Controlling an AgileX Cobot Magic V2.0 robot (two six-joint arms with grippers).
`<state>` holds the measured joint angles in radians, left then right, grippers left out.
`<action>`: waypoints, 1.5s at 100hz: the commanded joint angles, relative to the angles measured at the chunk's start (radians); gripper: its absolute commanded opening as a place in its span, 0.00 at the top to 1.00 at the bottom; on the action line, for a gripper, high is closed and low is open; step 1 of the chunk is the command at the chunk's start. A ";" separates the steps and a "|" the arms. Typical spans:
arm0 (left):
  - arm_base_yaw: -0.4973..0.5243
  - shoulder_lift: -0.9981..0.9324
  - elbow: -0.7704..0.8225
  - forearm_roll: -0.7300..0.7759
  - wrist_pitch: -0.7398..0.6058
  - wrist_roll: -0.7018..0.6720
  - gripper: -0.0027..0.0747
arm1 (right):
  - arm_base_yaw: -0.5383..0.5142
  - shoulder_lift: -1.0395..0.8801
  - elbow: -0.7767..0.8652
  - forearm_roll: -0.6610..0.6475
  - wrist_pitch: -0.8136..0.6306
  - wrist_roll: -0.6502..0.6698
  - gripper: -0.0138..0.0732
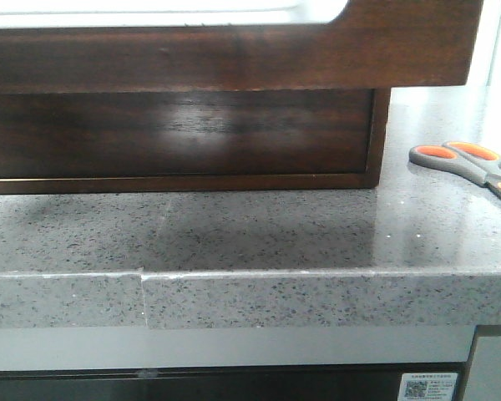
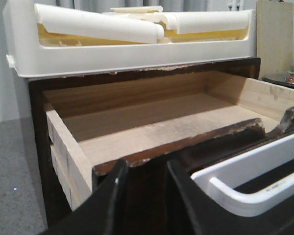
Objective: Put scissors in drawer with both arms
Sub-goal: 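Pull the drawer open toward the robot with the left gripper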
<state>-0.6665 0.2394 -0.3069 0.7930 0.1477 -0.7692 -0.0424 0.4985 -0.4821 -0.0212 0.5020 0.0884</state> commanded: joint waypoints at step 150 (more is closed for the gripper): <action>-0.125 0.009 -0.036 -0.011 0.085 -0.010 0.75 | 0.186 1.033 -0.651 0.054 0.372 -0.023 0.42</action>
<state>-0.7826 0.2394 -0.3069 0.7794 0.2778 -0.7692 0.1355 1.5482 -1.1042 0.0325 0.9043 0.0747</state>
